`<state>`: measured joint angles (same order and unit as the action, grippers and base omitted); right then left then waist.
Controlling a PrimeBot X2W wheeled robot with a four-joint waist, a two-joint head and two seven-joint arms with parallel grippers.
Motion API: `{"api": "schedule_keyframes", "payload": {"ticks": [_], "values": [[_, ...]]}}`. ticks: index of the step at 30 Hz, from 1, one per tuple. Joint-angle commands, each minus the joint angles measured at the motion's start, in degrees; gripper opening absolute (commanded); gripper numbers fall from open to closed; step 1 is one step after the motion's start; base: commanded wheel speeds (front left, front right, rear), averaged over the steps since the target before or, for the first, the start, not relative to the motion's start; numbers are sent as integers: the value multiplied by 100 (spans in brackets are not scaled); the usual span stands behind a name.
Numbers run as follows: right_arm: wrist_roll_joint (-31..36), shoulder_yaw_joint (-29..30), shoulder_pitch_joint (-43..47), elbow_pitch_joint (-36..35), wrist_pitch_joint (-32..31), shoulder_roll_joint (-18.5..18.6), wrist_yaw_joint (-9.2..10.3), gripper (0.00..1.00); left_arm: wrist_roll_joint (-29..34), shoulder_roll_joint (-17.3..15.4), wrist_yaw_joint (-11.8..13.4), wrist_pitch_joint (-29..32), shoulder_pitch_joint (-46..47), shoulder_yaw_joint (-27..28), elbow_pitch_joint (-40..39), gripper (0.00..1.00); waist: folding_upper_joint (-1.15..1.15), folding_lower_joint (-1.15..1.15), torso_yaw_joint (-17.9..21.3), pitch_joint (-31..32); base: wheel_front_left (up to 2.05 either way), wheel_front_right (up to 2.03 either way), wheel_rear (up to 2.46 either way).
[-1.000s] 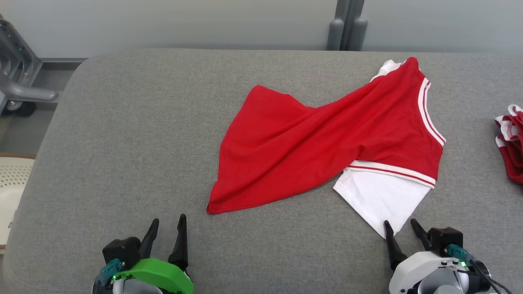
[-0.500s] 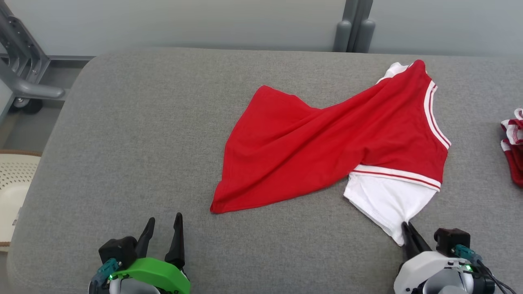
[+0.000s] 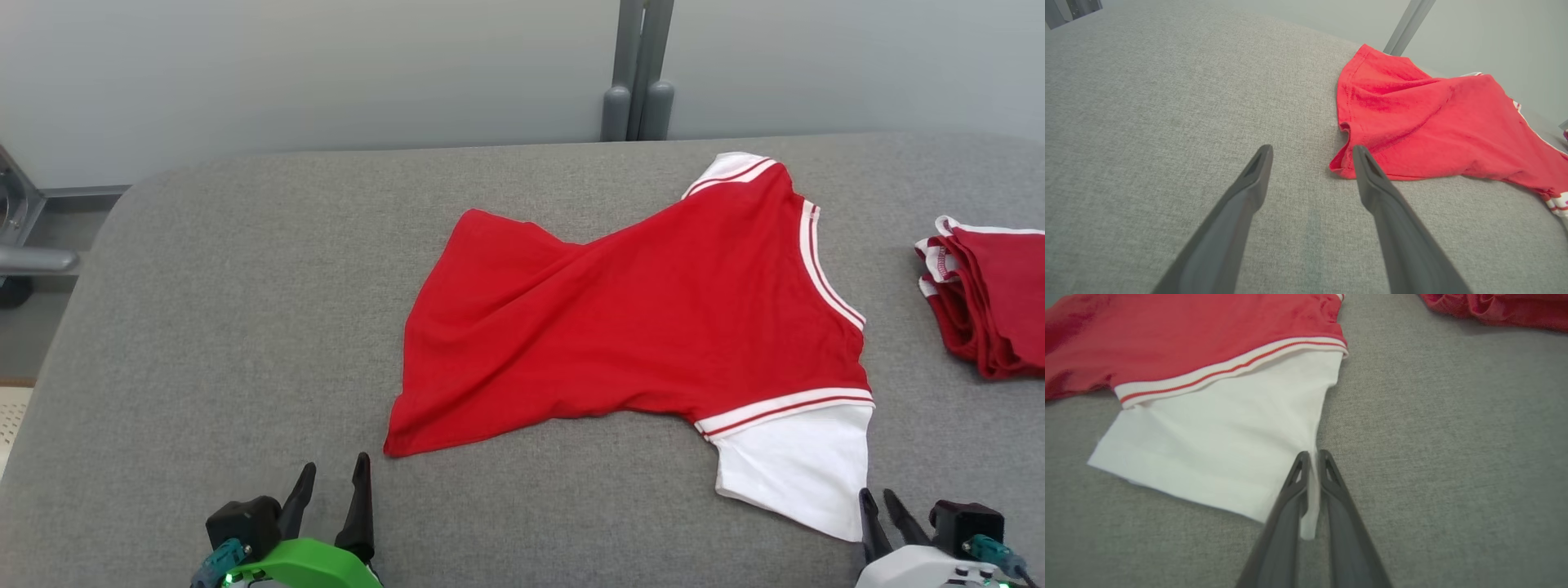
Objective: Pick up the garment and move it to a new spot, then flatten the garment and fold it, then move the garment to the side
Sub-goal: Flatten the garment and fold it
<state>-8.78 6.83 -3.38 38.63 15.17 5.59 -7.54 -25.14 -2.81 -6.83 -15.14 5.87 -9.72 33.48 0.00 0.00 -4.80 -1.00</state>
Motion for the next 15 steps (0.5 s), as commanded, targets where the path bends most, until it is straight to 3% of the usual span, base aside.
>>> {"api": "schedule_keyframes", "payload": {"ticks": [1,8,15], "values": [[101,151,85,-121,-5,41,11,100,16,-25,53,3,-74,24,2,100,0,0,155,118,0,0,0],[376,399,127,-609,-5,-28,11,100,252,-27,232,3,-147,198,-105,100,0,0,317,193,0,0,0],[535,79,217,-1291,-4,-150,11,100,639,-23,269,4,-329,490,-342,100,0,0,456,299,0,0,0]]}}
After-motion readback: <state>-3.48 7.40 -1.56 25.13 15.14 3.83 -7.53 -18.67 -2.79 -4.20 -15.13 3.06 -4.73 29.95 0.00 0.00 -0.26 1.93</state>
